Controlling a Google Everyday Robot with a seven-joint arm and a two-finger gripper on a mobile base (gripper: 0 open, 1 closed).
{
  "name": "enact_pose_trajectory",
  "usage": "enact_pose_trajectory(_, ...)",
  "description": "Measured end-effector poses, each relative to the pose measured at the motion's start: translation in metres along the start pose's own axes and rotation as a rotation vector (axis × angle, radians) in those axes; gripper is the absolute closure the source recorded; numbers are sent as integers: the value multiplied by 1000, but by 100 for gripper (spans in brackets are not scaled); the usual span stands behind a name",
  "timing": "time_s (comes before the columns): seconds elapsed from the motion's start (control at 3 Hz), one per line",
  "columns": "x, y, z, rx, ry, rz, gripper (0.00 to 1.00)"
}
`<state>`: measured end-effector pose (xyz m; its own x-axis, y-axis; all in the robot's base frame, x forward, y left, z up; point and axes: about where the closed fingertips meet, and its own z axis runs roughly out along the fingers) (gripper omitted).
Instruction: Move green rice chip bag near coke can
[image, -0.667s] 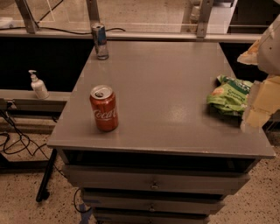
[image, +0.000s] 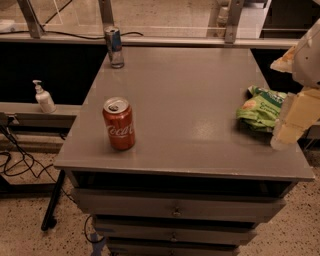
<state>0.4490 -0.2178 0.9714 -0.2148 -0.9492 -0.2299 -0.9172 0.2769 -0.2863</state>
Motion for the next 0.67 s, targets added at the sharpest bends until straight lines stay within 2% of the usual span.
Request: enact_pose_trajectory(0.67, 8, -41, 39, 140, -60, 0, 0)
